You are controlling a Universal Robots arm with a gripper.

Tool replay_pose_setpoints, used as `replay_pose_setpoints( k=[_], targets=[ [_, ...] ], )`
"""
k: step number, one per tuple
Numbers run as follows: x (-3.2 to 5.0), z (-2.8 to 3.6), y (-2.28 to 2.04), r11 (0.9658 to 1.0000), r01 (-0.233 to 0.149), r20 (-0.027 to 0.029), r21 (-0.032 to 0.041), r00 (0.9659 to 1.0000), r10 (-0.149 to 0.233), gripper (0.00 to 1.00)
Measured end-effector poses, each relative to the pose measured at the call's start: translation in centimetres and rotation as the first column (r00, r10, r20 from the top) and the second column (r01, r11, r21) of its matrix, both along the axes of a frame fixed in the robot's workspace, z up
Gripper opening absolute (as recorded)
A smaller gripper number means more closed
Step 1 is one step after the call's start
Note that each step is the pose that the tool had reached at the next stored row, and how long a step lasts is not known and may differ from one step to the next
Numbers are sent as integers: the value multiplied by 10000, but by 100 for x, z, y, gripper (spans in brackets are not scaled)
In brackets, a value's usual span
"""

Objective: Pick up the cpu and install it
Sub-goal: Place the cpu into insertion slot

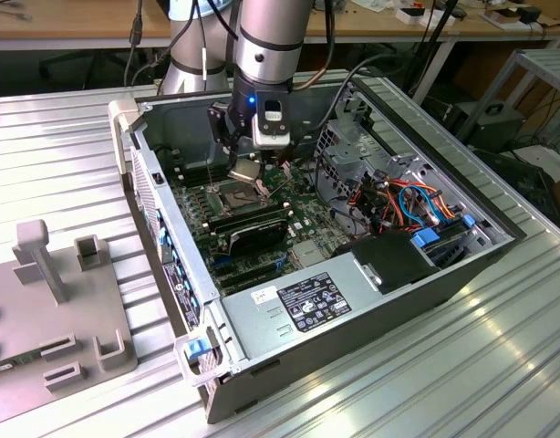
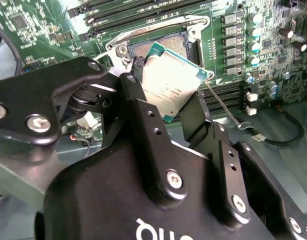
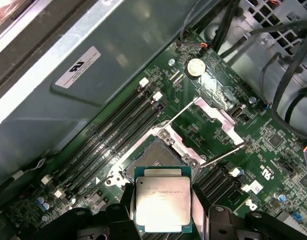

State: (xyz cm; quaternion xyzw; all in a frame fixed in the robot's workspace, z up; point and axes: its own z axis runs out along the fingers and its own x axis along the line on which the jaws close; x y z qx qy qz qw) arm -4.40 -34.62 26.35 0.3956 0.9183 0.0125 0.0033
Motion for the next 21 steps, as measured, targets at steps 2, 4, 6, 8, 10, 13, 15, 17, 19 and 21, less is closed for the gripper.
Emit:
replay_pose_setpoints(
  k=[2,4,6,8,10,13,15,17,19,21],
  targets=[
    [0,-2,0,9995,313,0,0,9995,-313,55],
    [0,-4,0,9981,624,0,-1,9981,-624,55],
    [0,-6,0,9957,924,0,0,9957,-924,55],
    [0,-9,0,9930,1185,0,0,9930,-1185,55],
    [0,-14,0,9844,1760,0,0,9844,-1760,55],
    [0,-19,0,9723,2337,0,0,9723,-2337,55],
    [0,-23,0,9605,2783,0,-1,9605,-2783,55],
    [0,-26,0,9508,3097,0,0,9508,-3097,55],
    [0,-29,0,9388,3446,0,0,9388,-3446,55],
    [0,-33,0,9219,3875,0,-1,9219,-3875,55]
  ],
)
